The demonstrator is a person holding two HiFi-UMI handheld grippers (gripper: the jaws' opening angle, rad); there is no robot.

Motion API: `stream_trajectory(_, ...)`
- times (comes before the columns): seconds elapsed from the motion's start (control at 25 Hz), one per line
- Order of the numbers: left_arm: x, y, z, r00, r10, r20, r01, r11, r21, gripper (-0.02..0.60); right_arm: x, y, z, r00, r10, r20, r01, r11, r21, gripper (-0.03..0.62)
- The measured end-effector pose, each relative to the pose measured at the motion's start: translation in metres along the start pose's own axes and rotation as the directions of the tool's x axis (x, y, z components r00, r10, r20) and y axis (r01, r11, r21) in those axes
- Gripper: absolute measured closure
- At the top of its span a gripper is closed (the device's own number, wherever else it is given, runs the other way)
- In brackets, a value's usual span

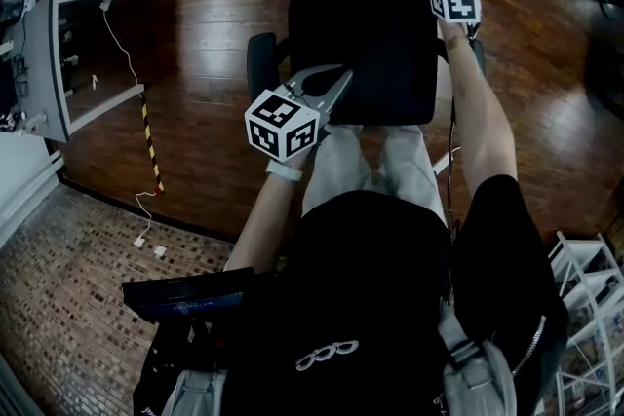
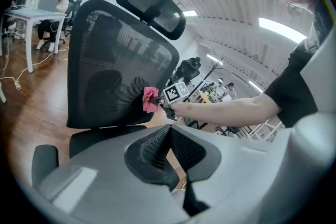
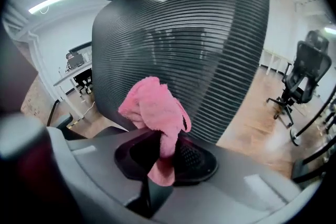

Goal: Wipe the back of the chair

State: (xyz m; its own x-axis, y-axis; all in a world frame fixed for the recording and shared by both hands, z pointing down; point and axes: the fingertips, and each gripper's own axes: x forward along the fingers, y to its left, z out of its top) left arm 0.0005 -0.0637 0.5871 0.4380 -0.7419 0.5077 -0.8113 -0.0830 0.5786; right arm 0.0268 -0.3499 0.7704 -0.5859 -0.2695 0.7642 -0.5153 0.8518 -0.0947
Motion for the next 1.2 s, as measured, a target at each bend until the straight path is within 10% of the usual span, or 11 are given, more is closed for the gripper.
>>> stream_trajectory(0.6,0.029,-0.023,-0.002,0.999,-0.037,-0.016,0.037,0.999,0.005,0.589,-0.053,-0.112,-0.059,0.960,-0.270,-0.076,0.281,0.925,0.258,0.548)
stream_trajectory(0.92,0.005,0.004,-0.005,1.000,0.001,0.002,-0.001,1.000,-0.027,0.589,-0.012,-0.056,-0.048,0.959,-0.244,-0.144,0.252,0.967,0.041,0.549)
stream_trajectory(1.2,-0.027,0.034,-0.009,0.998,0.041,0.038,-0.038,0.997,-0.073,0.589,-0.012,-0.038,-0.045,0.942,-0.297,-0.157,0.306,0.951,0.039,0.549)
